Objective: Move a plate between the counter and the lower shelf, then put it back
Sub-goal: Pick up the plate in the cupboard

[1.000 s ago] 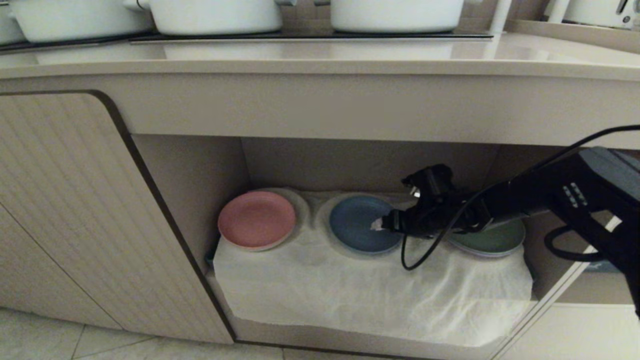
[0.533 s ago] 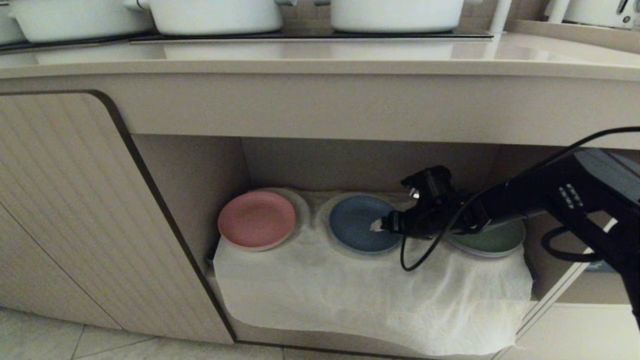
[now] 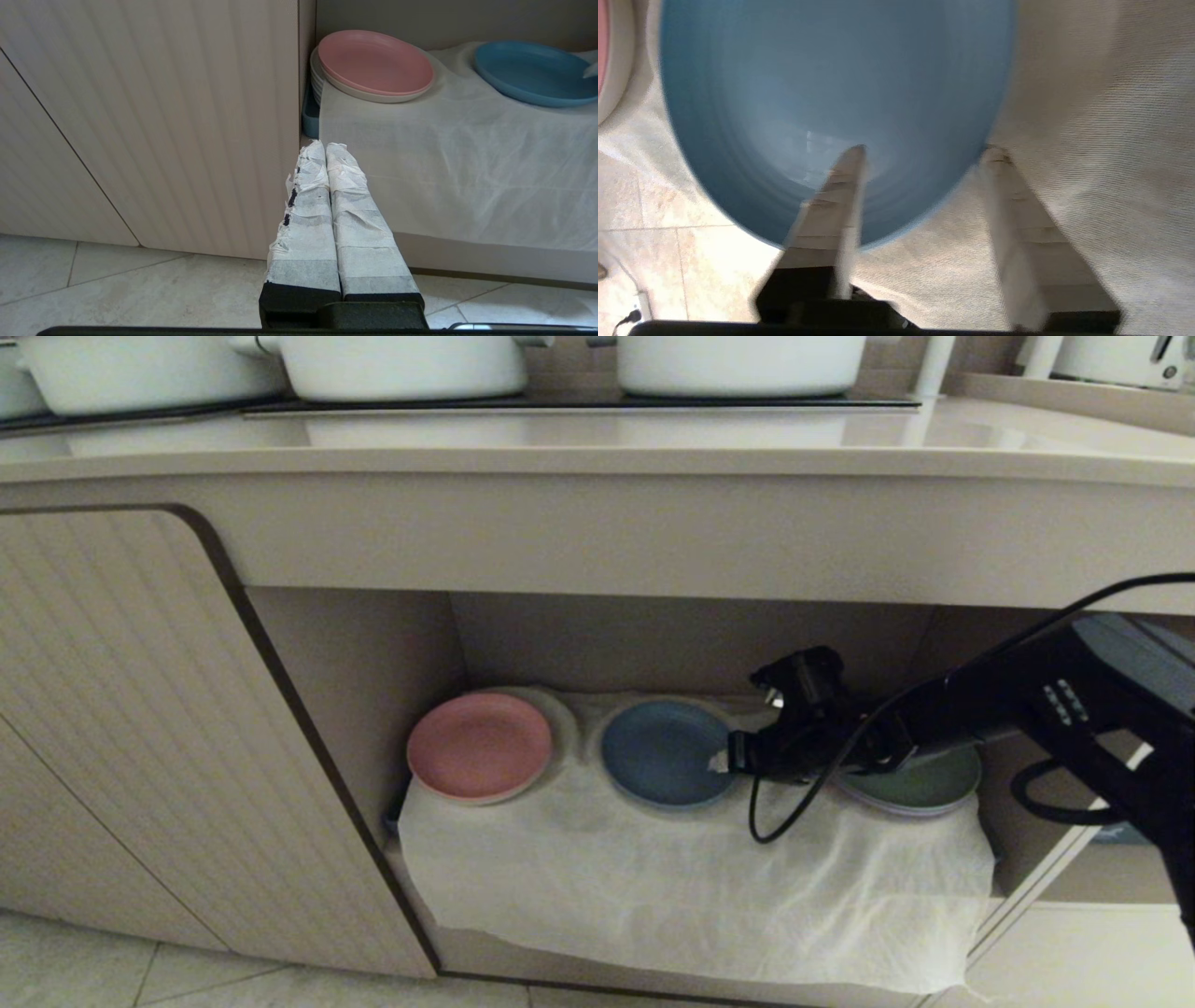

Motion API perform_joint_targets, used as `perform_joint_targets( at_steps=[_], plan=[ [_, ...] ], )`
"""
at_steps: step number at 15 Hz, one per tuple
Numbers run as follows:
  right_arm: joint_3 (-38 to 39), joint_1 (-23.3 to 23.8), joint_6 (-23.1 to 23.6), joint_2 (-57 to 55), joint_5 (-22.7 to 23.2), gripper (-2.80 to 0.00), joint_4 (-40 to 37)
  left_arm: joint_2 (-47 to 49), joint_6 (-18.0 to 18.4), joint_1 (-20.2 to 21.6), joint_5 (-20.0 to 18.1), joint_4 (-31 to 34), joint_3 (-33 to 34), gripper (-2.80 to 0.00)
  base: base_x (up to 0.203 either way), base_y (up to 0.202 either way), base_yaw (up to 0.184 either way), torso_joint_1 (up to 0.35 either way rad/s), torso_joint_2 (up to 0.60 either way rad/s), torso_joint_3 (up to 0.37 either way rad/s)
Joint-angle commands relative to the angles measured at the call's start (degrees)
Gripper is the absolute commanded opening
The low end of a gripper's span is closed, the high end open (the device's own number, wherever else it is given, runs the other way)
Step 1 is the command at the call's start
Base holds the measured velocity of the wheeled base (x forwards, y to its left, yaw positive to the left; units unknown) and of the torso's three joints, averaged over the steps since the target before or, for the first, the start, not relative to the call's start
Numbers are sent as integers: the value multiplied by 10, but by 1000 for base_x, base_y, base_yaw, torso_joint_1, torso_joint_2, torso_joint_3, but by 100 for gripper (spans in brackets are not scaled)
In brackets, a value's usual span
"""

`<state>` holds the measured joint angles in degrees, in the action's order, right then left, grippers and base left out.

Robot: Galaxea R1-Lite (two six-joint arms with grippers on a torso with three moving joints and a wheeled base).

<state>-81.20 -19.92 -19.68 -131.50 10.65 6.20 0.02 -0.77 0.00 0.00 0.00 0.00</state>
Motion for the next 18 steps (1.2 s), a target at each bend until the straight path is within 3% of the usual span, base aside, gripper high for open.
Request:
perform_joint_targets(
  at_steps=[1, 12, 18],
  plan=[
    [0, 0, -1, 0, -2, -280, 1, 0, 0, 0, 0, 0, 0, -280, 0, 0, 0, 0, 0, 0],
    [-1, 2, 0, 1, -6, -280, 1, 0, 0, 0, 0, 0, 0, -280, 0, 0, 0, 0, 0, 0],
    [-1, 7, -2, 5, -34, -280, -4, 0, 0, 0, 0, 0, 0, -280, 0, 0, 0, 0, 0, 0]
  ],
)
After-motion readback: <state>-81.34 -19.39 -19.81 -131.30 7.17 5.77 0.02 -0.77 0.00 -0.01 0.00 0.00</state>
